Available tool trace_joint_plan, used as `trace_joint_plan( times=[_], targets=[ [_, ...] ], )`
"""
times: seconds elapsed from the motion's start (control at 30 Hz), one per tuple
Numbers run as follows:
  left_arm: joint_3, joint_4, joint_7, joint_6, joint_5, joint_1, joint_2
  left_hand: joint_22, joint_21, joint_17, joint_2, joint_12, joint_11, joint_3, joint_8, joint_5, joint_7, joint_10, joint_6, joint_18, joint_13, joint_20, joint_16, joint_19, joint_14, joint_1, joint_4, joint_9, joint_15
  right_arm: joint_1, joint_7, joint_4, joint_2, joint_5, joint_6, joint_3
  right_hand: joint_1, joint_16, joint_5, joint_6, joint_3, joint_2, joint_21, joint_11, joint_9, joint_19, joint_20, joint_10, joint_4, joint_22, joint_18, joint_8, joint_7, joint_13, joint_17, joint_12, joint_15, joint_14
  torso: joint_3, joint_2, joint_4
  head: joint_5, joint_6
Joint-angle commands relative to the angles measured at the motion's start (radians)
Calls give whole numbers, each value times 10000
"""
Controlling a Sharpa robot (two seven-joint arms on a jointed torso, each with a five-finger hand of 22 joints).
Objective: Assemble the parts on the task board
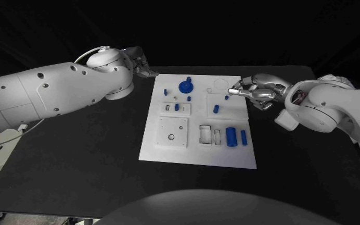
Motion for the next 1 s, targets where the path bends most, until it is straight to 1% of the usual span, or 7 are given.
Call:
trace_joint_plan(
  times=[0.03,0.2,0.3,0.4,0.53,0.67,1.0],
  targets=[
    [-8,-450,209,572,303,-64,311,864,72,2629,-35,0,-68,17,66,-75,0,1040,7,-150,2632,-41,24,177,1035,-73,33,31,-90,-8,216,49,-39,-10,88,-2,-128,34,56,112,-80,25,100,-124,18,121,-18,1093,5,2248,0,63,-24,1044,2633,-41,-4,973,-15,66,54,-47,1],
    [-5,-1122,434,689,433,-192,829,879,76,2629,-57,0,-64,-31,104,-186,2,1040,2,-151,2632,-43,24,174,1035,-234,40,78,-87,-8,195,89,-76,-9,161,-2,-190,34,72,195,-101,60,125,-127,23,153,-25,1093,7,2259,-9,85,-23,1044,2633,-41,-9,973,-12,125,56,-63,1],
    [18,-1438,561,714,556,-280,1078,885,76,2629,-63,0,-65,-48,123,-235,-2,1040,14,-151,2632,-43,24,172,1035,-302,40,97,-87,-8,179,113,-92,-9,188,-2,-204,34,74,213,-106,68,120,-127,23,147,-26,1093,7,2257,-7,88,-23,1044,2633,-41,-10,973,4,156,53,-59,1],
    [37,-1746,702,737,664,-364,1305,892,78,2629,-78,0,-68,-74,145,-291,-7,1040,35,-152,2632,-44,24,171,1035,-398,44,117,-89,-8,159,130,-108,-9,209,-1,-217,34,76,230,-110,78,133,-127,23,162,-27,1093,9,2262,-11,91,-23,1044,2633,-41,-11,973,5,180,56,-83,1],
    [50,-2079,882,756,836,-456,1531,902,73,2629,-109,0,-79,-119,173,-579,-20,1040,49,-149,2632,-48,24,162,1035,-630,48,156,-97,-8,120,145,-129,-9,230,0,-231,34,77,242,-114,87,125,-127,22,154,-28,1093,10,2259,-8,92,-23,1044,2633,-41,-11,973,6,188,43,-92,1],
    [55,-2223,979,798,911,-498,1634,895,63,2629,-121,0,-79,-129,173,-662,-20,1040,41,-146,2632,-50,24,153,1035,-689,48,164,-98,-8,104,153,-145,-9,237,0,-245,34,78,254,-117,98,122,-127,21,151,-29,1093,12,2257,-7,92,-22,1044,2633,-41,-11,973,-2,175,46,-118,1],
    [56,-2408,1063,970,957,-627,1854,881,47,2629,-85,0,-78,-97,161,-686,-20,1040,17,-141,2632,-50,24,140,1035,-678,35,166,-96,-7,96,132,-122,-9,242,1,-276,34,78,290,-125,120,115,-126,19,143,-30,1093,13,2253,-4,96,-20,1044,2633,-41,-11,973,-9,153,52,-104,1]
  ],
)
